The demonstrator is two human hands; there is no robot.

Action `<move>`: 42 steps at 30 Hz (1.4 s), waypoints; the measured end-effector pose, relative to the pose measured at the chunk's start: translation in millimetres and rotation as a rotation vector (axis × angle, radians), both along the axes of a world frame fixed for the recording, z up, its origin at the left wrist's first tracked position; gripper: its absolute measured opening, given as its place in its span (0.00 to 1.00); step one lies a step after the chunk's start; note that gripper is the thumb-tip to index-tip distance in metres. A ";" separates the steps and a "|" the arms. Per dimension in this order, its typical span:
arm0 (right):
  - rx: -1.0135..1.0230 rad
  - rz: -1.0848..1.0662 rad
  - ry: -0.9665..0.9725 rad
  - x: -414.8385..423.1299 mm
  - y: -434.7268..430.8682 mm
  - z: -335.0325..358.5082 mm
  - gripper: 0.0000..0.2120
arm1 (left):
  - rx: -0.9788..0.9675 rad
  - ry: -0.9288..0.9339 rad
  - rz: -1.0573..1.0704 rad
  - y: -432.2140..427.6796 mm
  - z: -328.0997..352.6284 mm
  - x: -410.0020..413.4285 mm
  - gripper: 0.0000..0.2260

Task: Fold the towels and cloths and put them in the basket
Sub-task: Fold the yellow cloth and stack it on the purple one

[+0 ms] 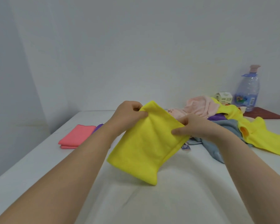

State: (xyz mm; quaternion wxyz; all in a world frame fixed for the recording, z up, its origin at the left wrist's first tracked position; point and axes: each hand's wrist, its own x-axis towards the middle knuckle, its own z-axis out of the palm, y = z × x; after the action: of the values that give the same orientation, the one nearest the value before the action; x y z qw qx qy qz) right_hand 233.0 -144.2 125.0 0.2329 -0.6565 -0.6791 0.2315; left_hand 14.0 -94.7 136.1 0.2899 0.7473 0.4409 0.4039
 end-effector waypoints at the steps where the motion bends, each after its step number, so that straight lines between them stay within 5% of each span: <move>1: 0.006 -0.012 0.182 1.3 -2.9 -1.0 0.05 | -0.068 -0.063 -0.015 -0.7 -1.0 -2.3 0.03; 6: 0.024 -0.056 0.904 -4.8 -11.4 2.8 0.12 | -0.386 -0.302 -0.106 1.8 -15.1 -10.0 0.06; 8: 0.026 -0.136 0.768 -7.5 -2.4 -4.8 0.09 | -0.429 -0.249 -0.084 6.6 -28.5 -11.7 0.08; 11: 0.034 -0.261 0.261 -8.0 23.7 -39.3 0.12 | -0.451 -0.111 0.024 15.8 -59.4 -11.0 0.06; 16: 0.100 -0.226 0.241 -12.5 48.9 -90.3 0.02 | -0.339 0.064 0.176 34.6 -107.9 -7.4 0.10; 25: 0.339 -0.314 0.213 -9.7 57.5 -111.3 0.12 | -0.097 0.040 0.265 47.9 -130.4 -0.1 0.03; 29: 0.172 -0.311 0.191 -8.0 61.1 -110.3 0.19 | -0.178 -0.013 0.284 50.3 -136.4 -6.8 0.04; 32: 0.054 -0.316 0.199 -0.8 62.4 -116.0 0.16 | -0.093 0.229 0.340 48.9 -142.4 -11.4 0.13; 36: 0.398 -0.355 -0.131 -4.7 49.2 -111.5 0.25 | 0.276 0.418 0.064 32.6 -131.9 -3.3 0.26; 38: 0.439 -0.223 -0.288 -18.5 38.4 -106.0 0.25 | 0.263 0.670 -0.049 24.7 -131.6 3.2 0.26; 42: -0.106 0.110 -0.699 -42.2 21.9 -116.7 0.29 | 0.000 1.025 -0.171 20.9 -142.2 2.6 0.27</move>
State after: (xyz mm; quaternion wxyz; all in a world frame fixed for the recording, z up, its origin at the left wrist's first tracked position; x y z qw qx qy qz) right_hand 190.8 -122.3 8.4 -0.0606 -0.6697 -0.7391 0.0401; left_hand 16.6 -73.9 -6.1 0.0685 0.8825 0.4636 -0.0388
